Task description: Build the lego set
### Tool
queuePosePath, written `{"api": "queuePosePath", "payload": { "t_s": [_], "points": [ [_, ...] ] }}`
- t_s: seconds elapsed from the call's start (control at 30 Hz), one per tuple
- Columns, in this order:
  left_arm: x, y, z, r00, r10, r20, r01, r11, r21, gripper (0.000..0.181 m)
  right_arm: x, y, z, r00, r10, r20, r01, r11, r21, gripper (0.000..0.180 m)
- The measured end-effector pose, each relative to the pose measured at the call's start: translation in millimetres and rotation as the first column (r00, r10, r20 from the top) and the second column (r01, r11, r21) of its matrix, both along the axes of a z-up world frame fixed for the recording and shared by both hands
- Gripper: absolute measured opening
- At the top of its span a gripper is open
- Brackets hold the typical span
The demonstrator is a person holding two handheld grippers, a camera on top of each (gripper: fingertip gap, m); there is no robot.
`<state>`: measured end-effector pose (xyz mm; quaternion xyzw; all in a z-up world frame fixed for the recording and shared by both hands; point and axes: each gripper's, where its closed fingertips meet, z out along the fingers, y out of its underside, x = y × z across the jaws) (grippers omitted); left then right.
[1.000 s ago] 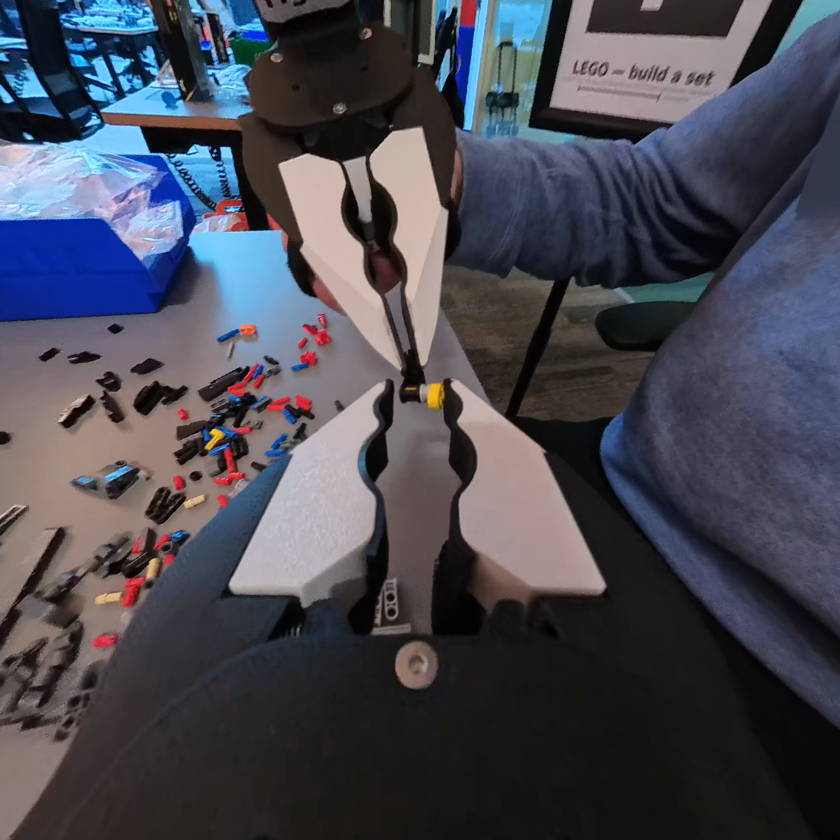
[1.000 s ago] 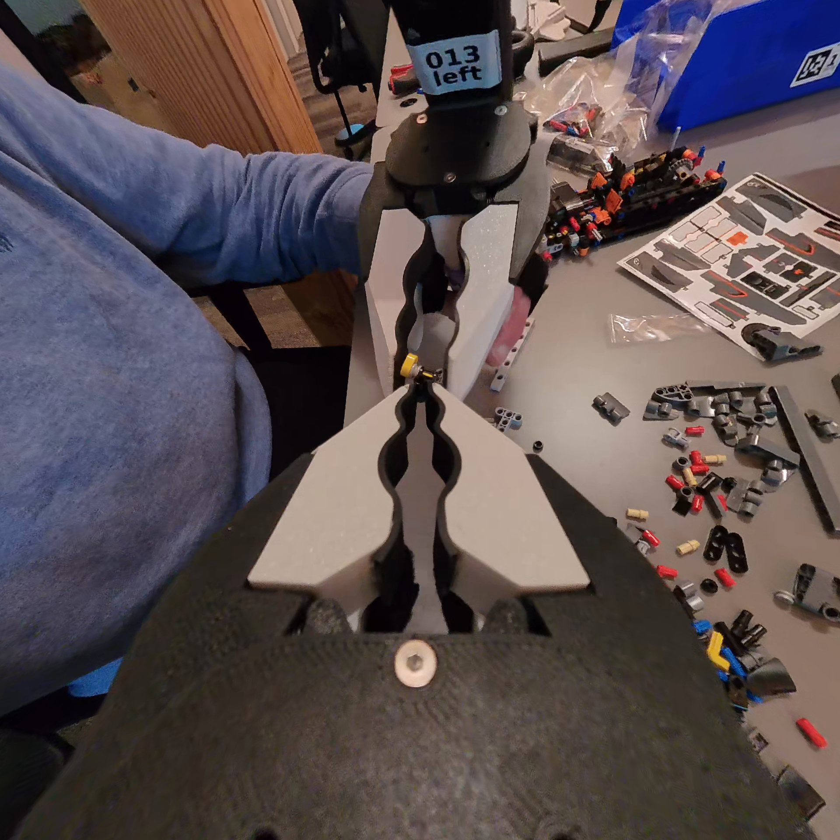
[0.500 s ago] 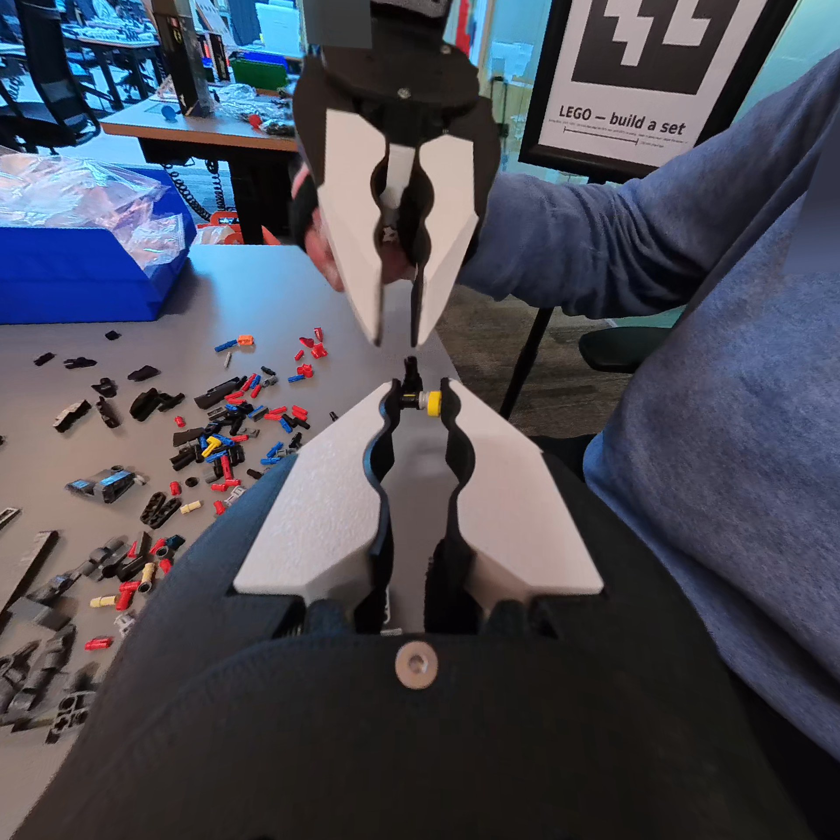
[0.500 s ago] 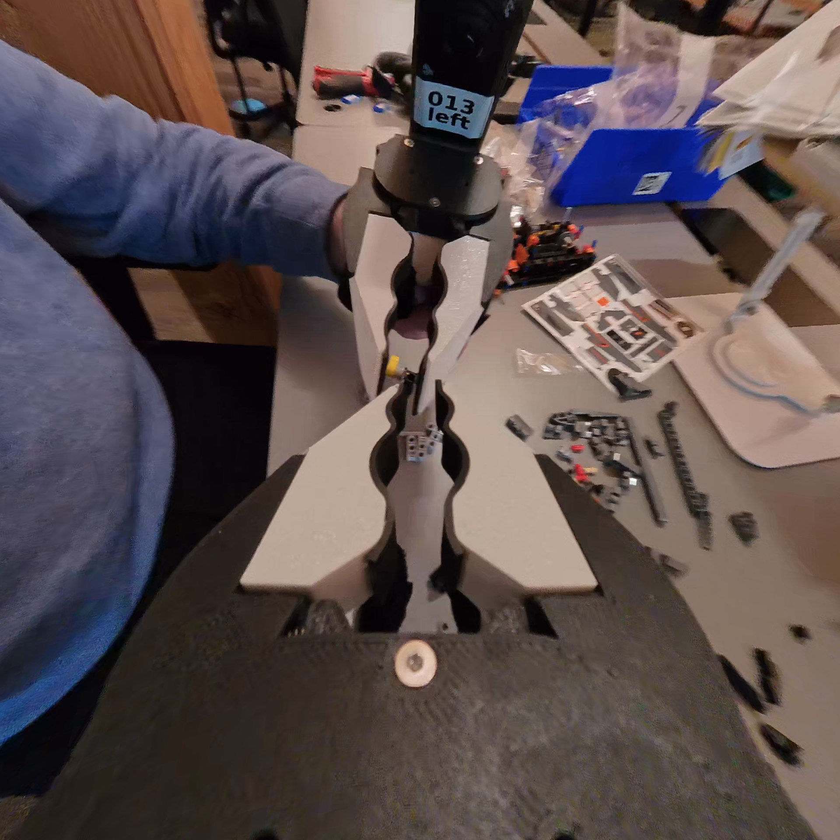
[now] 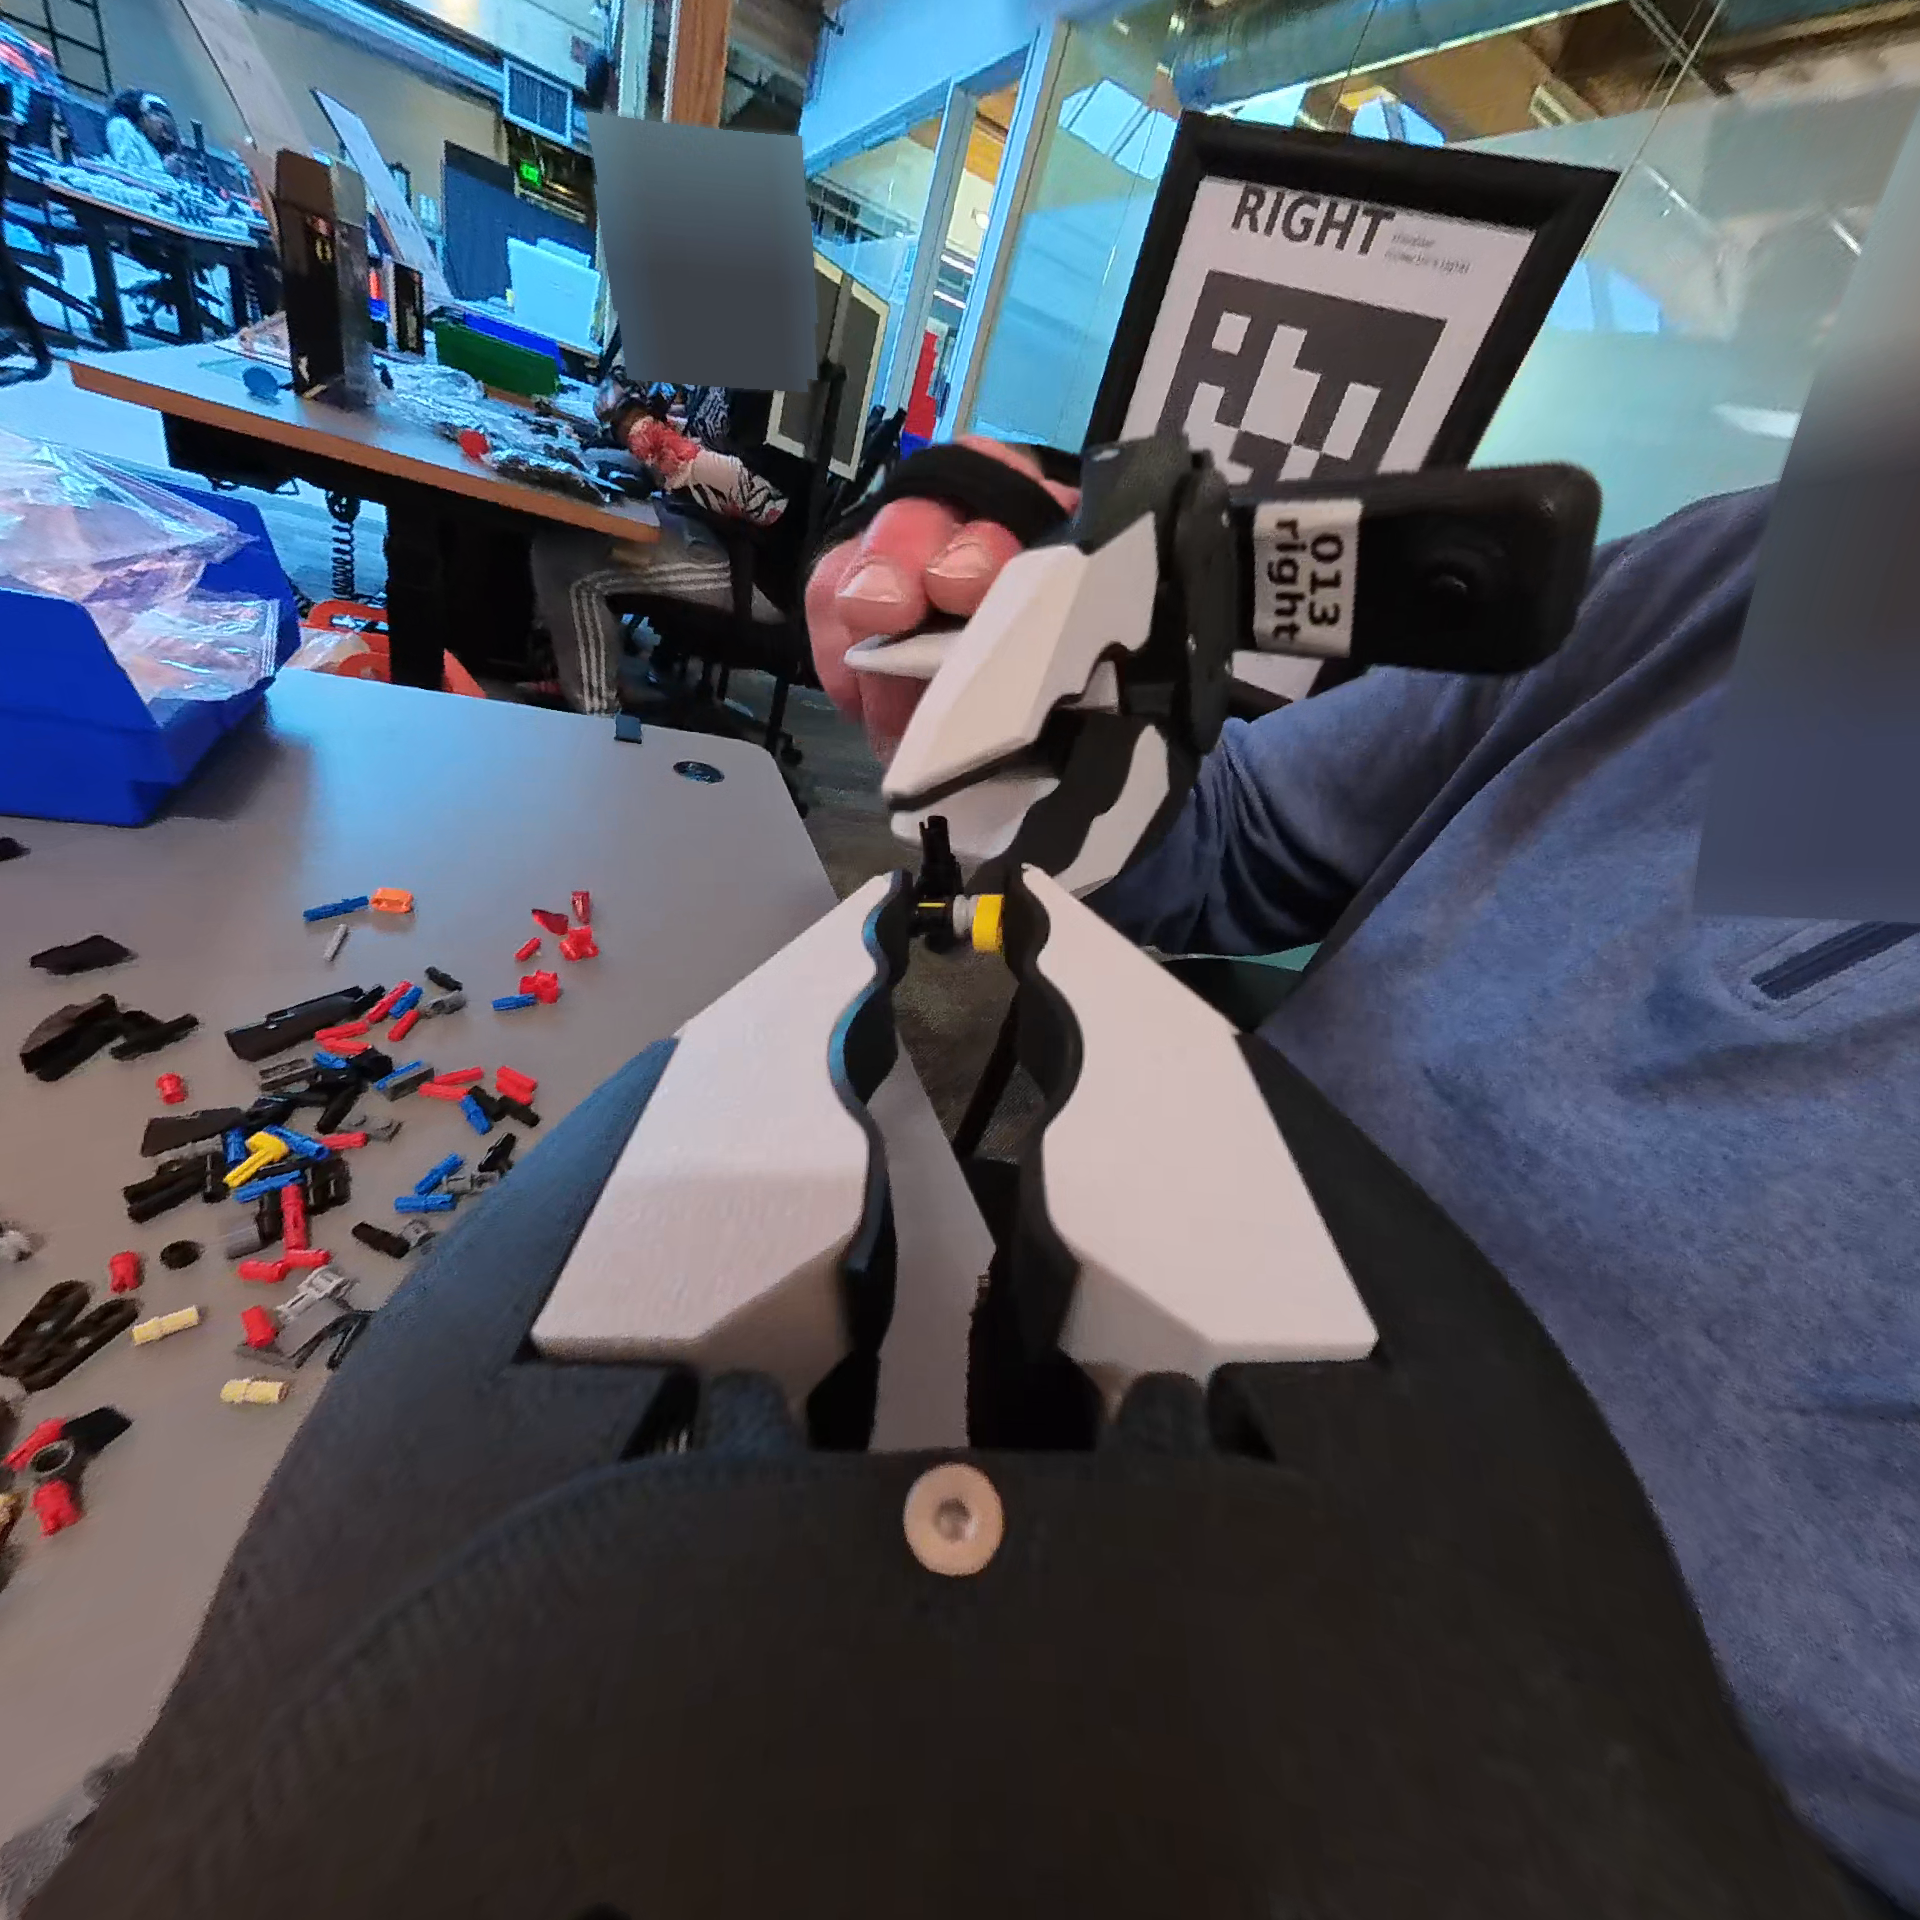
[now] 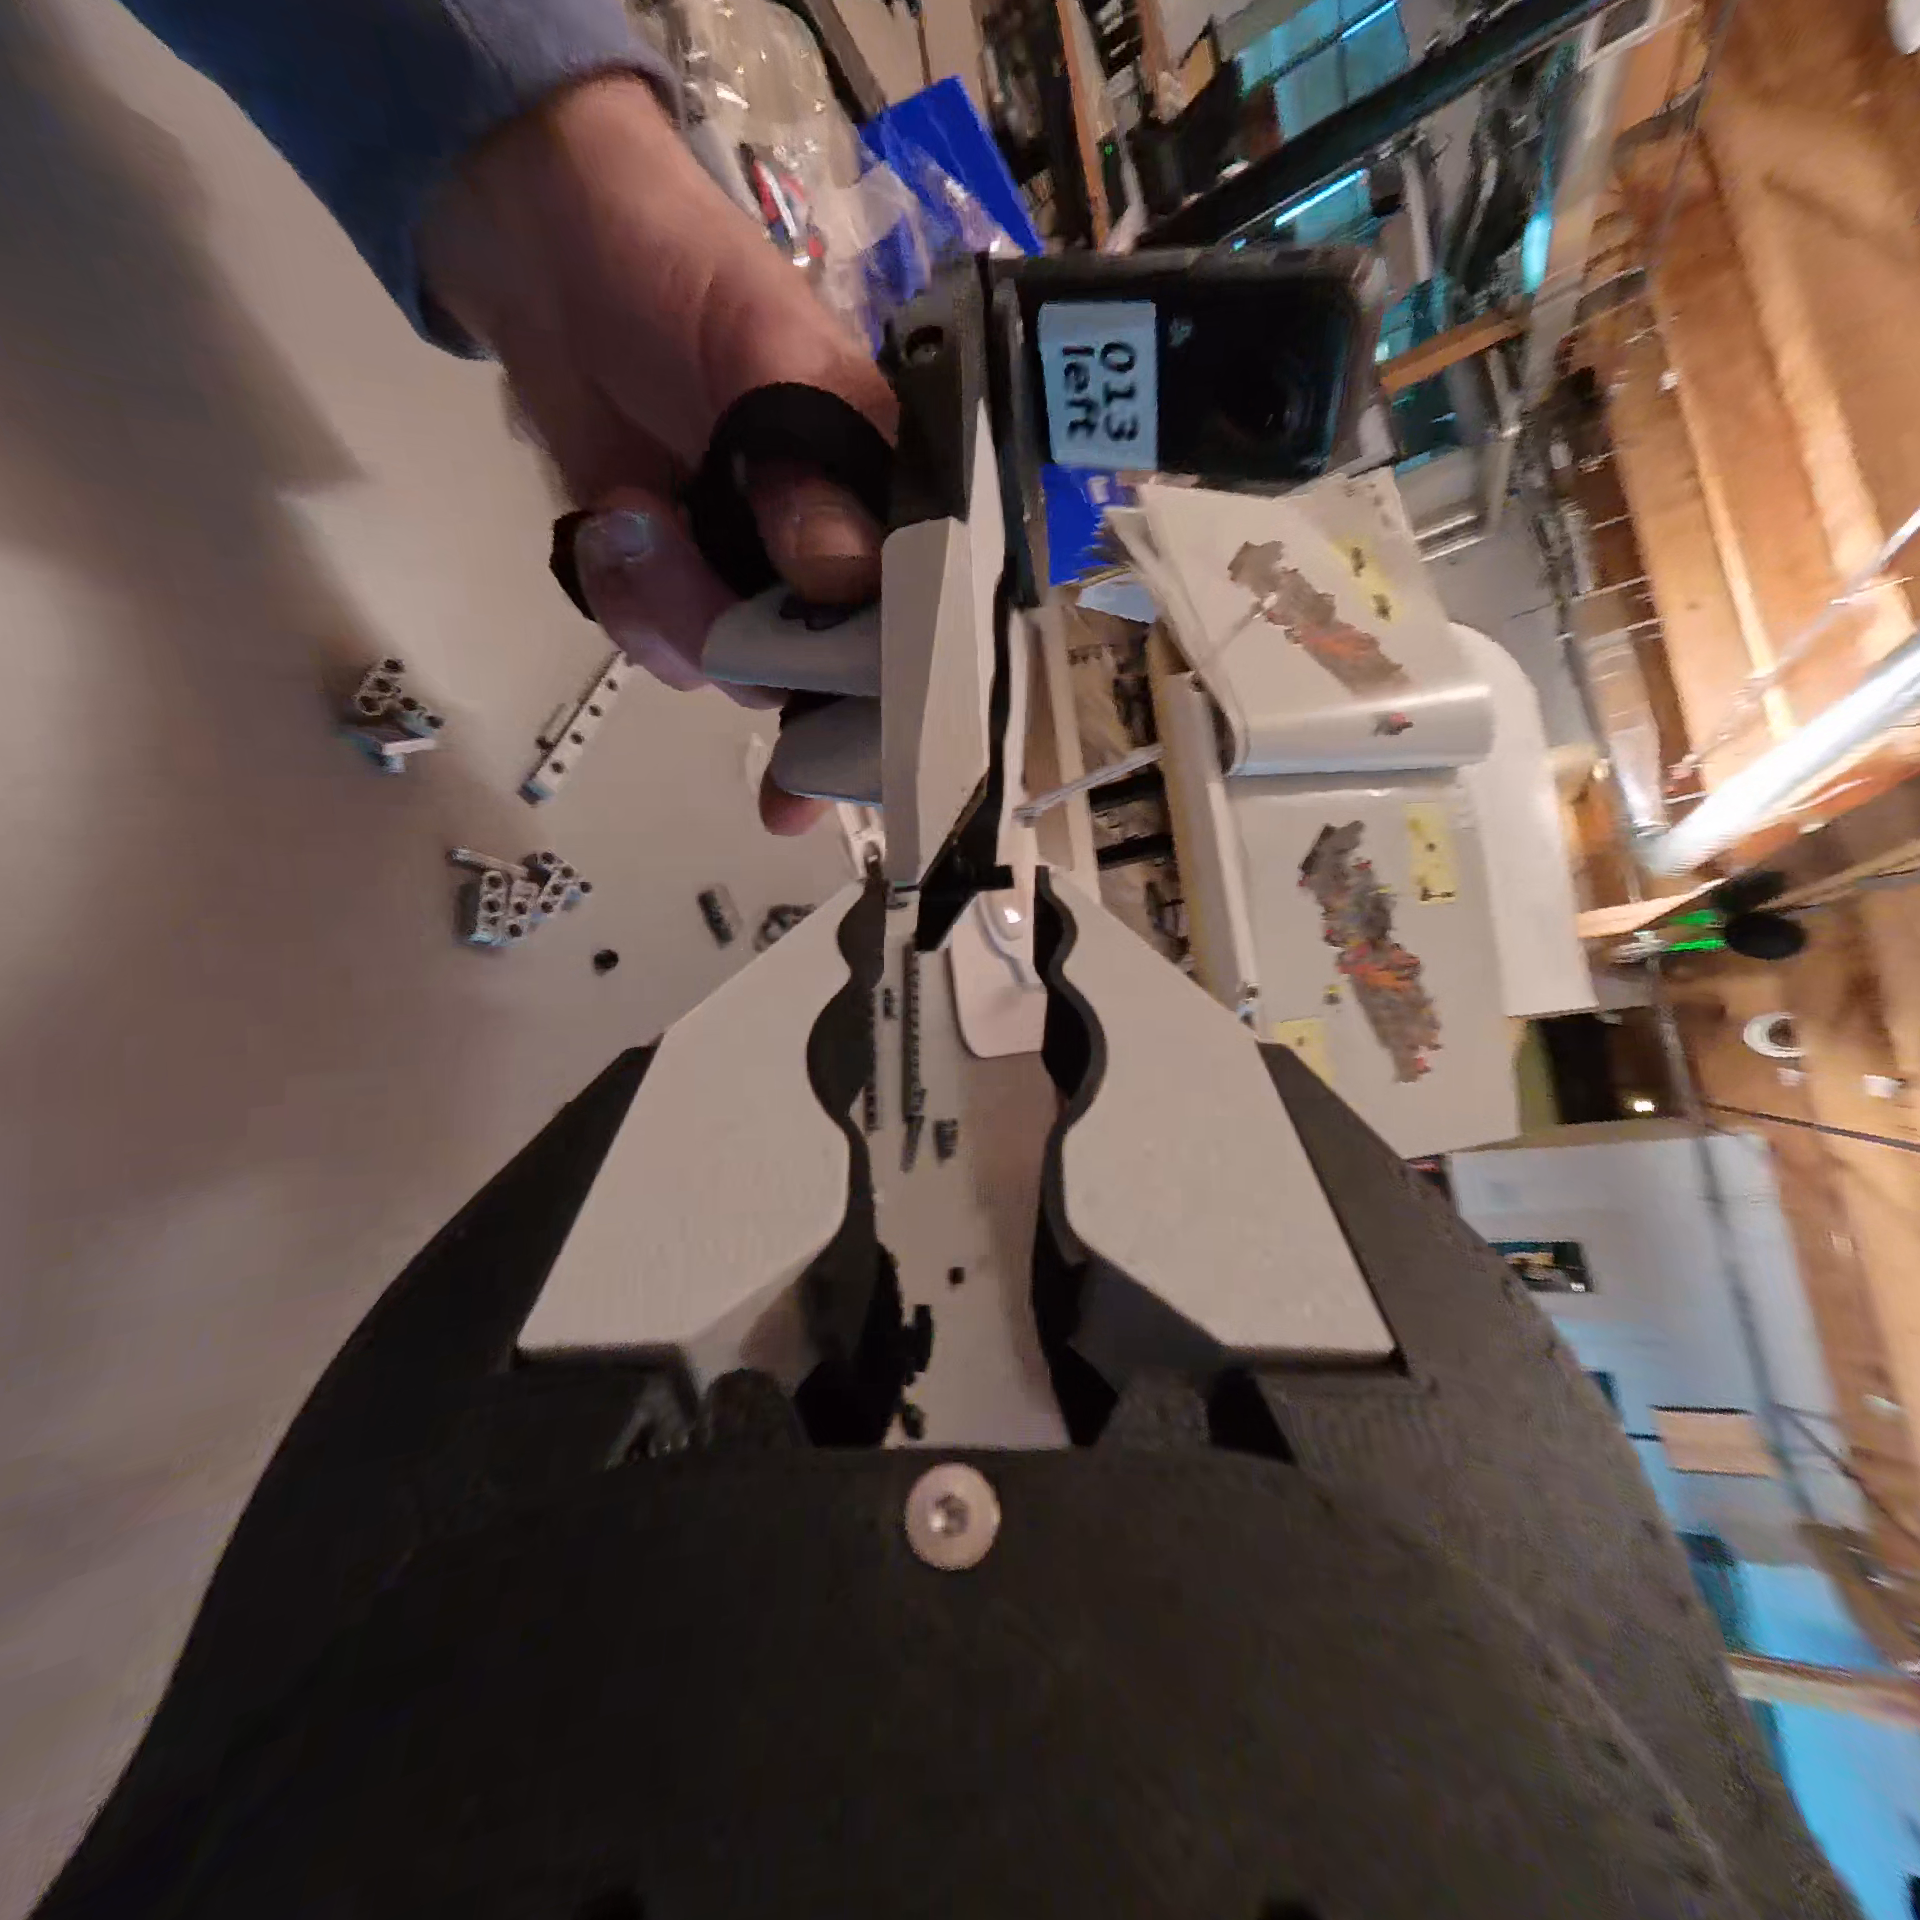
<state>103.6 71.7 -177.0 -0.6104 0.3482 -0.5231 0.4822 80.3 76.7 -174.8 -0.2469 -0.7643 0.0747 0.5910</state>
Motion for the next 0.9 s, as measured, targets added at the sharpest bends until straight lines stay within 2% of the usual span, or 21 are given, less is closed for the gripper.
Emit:
{"api": "queuePosePath", "payload": {
  "t_s": [0.23, 0.37, 0.47, 0.53, 0.6, 0.63, 0.7, 0.77, 0.83, 0.9],
  "points": [
    [1, -3, 6, 0.999, -0.015, 0.029, 0.015, 1.0, -0.009, 0.015, 0, -3, 5, 1.0, -0.024, 0.013, 0.023, 0.997, 0.077, 0.015],
    [3, -4, 6, 1.0, -0.016, 0.02, 0.016, 1.0, -0.007, 0.016, 2, -3, 3, 0.998, -0.042, 0.055, 0.039, 0.998, 0.049, 0.012],
    [1, -3, 10, 0.999, -0.011, 0.041, 0.011, 1.0, -0.005, 0.015, 0, -3, 7, 0.999, -0.029, 0.023, 0.029, 1.0, 0.006, 0.012],
    [-1, -1, 13, 0.999, 0.013, 0.034, -0.014, 1.0, 0.014, 0.015, -2, -1, 10, 0.999, -0.032, -0.001, 0.032, 0.999, -0.002, 0.015],
    [-4, 3, 14, 0.998, 0.066, 0.014, -0.066, 0.997, 0.05, 0.016, -3, 6, 11, 0.997, -0.077, -0.001, 0.077, 0.996, -0.036, 0.041],
    [-7, 7, 16, 0.994, 0.113, 0.007, -0.113, 0.991, 0.076, 0.016, -1, 9, 10, 0.996, -0.092, 0.012, 0.093, 0.994, -0.056, 0.038],
    [-14, 14, 19, 0.976, 0.216, -0.027, -0.211, 0.969, 0.132, 0.016, 0, 15, 11, 0.993, -0.121, 0.005, 0.121, 0.982, -0.142, 0.032],
    [-23, 21, 21, 0.93, 0.353, -0.098, -0.322, 0.916, 0.24, 0.016, -1, 19, 16, 0.99, -0.139, -0.016, 0.126, 0.934, -0.335, 0.02],
    [-33, 27, 20, 0.837, 0.508, -0.203, -0.405, 0.825, 0.394, 0.015, -3, 19, 24, 0.991, -0.125, -0.039, 0.084, 0.833, -0.548, 0.02],
    [-44, 31, 21, 0.713, 0.648, -0.269, -0.441, 0.712, 0.546, 0.015, -7, 18, 30, 0.993, -0.107, -0.044, 0.046, 0.718, -0.694, 0.023]
  ]
}}
